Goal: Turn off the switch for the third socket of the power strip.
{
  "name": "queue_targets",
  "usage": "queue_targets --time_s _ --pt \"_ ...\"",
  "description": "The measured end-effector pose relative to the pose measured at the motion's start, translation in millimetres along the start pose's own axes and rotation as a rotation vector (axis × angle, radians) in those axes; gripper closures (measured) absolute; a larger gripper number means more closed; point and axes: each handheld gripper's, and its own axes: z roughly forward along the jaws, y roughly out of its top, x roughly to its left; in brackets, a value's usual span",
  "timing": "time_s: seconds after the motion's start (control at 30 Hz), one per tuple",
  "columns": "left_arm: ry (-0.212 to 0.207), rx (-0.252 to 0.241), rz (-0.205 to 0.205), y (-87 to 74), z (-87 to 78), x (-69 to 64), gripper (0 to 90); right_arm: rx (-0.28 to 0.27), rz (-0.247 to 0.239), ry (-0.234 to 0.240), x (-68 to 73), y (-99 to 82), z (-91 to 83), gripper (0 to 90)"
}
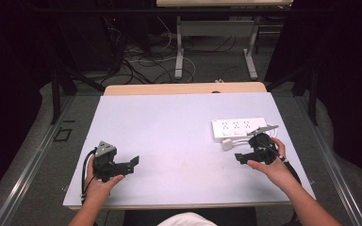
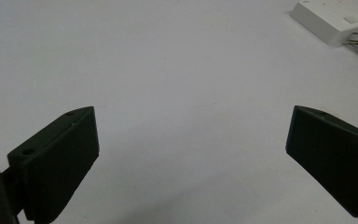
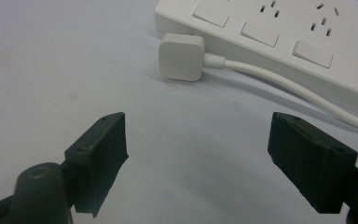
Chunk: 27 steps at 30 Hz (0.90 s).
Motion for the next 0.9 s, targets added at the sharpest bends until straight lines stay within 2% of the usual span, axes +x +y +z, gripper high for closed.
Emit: queue_targets --time_s 0.17,0.2,0.37,0.9 --pt "-0.001 0.004 0.000 -0.1 0.1 -0.2 2.3 0.014 -0.006 0.024 2.2 6.8 0.7 22.3" --pt "-0.001 0.004 0.000 -0.1 0.1 -0.2 2.3 0.020 -0.030 0.019 1.4 8.0 0.8 23.1" --pt "-0.002 0.003 -0.001 0.0 0.3 -0.3 2.3 0.037 -0.031 0.030 4.6 15.9 1.3 25.4" --pt "-0.004 0.004 -0.005 0.0 0.6 0.1 2.3 0.070 -0.075 0.006 7.8 41.6 -0.5 30.3"
